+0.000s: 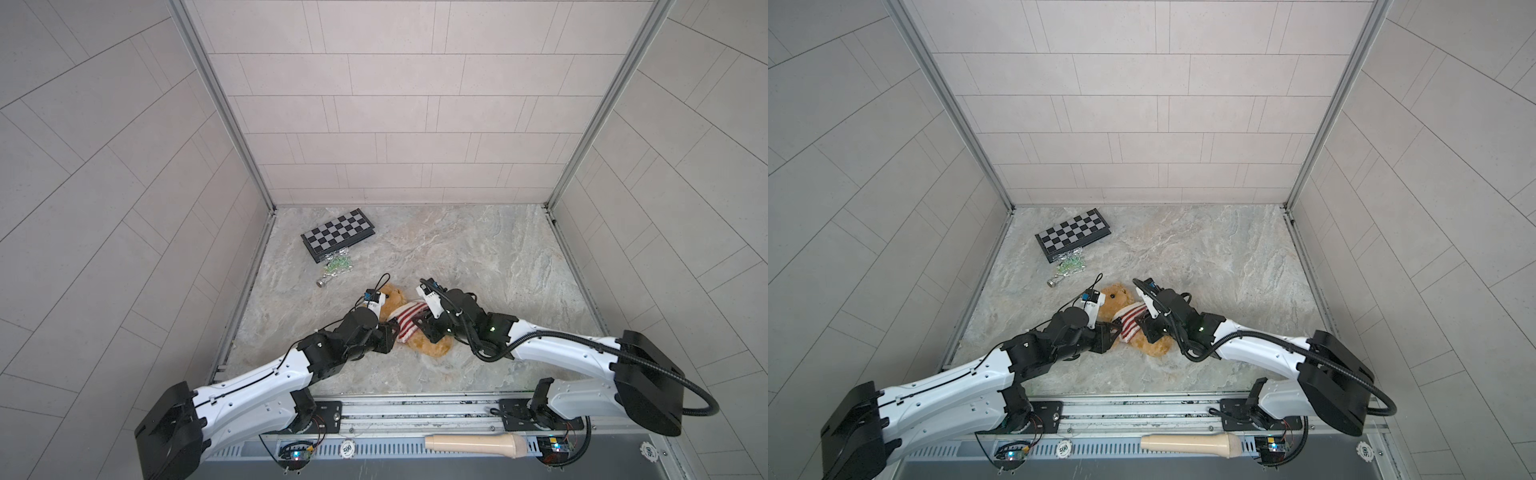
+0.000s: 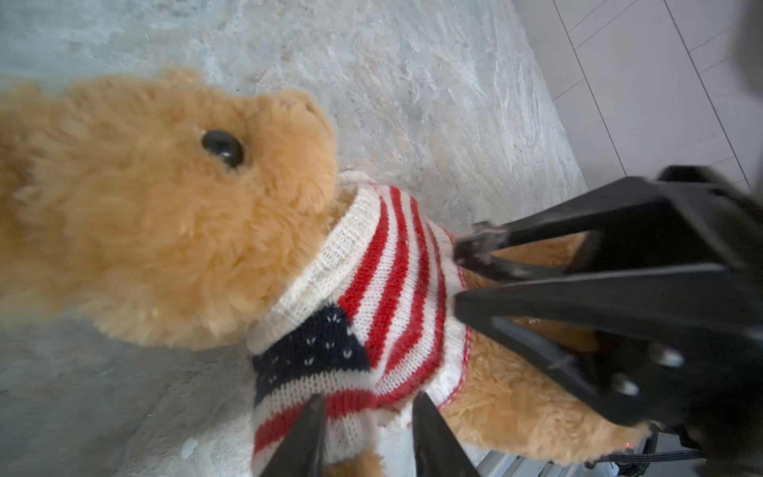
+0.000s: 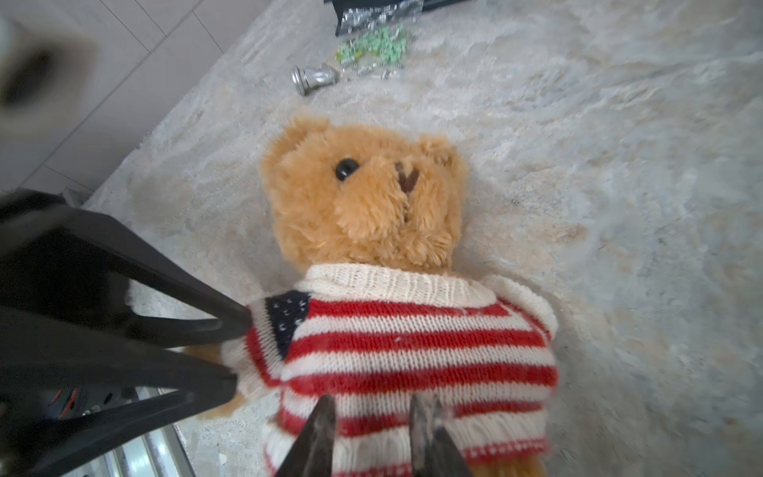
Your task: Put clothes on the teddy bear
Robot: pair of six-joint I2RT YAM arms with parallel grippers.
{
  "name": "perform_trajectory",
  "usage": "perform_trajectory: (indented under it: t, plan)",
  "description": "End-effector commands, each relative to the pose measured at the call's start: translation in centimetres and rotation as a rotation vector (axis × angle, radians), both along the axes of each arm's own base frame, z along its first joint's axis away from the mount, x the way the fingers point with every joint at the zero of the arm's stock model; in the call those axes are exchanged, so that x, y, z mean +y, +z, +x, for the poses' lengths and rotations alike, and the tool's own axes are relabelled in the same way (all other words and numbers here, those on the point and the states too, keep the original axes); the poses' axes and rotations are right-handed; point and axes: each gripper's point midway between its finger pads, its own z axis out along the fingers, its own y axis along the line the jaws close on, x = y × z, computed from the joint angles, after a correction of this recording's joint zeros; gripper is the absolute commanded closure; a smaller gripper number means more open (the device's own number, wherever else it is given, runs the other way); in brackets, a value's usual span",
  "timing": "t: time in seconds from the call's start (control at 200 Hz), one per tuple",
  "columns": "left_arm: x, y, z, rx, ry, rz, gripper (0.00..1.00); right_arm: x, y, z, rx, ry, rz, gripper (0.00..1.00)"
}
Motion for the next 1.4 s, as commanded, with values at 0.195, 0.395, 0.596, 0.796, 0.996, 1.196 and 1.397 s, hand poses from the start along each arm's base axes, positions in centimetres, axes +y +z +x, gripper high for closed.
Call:
perform_trajectory:
  t: [0.195, 0.395, 0.596, 0.796, 0.996, 1.196, 1.397]
  plan:
    - [-0.2, -2.0, 0.0, 0.026, 0.010, 0.006, 0.68, -6.1, 1.4, 3.2, 0.015, -0.137, -0.077, 0.63]
    - [0.4, -2.6, -0.3, 0.032, 0.021, 0.015, 0.74, -5.5, -1.1, 3.4, 0.126, -0.090, -0.137, 0.63]
    - [1.4, -3.6, -0.2, 0.069, 0.045, 0.026, 0.75, -4.1, -3.0, 2.2, 0.170, -0.064, -0.120, 0.64]
    - [2.5, -4.5, 0.5, 0.083, 0.074, 0.059, 0.73, -2.2, -3.9, -0.9, 0.207, -0.040, -0.069, 0.65]
    - [3.8, -5.0, 0.9, 0.102, 0.086, 0.089, 0.71, 0.2, -3.0, -3.6, 0.204, -0.005, -0.015, 0.66]
    - [3.7, -0.2, 1.2, -0.023, 0.045, 0.048, 0.62, 1.9, -2.1, -3.9, 0.199, -0.003, 0.079, 0.67]
    - [2.3, 0.5, 1.1, 0.006, 0.022, 0.004, 0.61, 3.5, -1.6, -4.0, 0.224, 0.022, 0.156, 0.68]
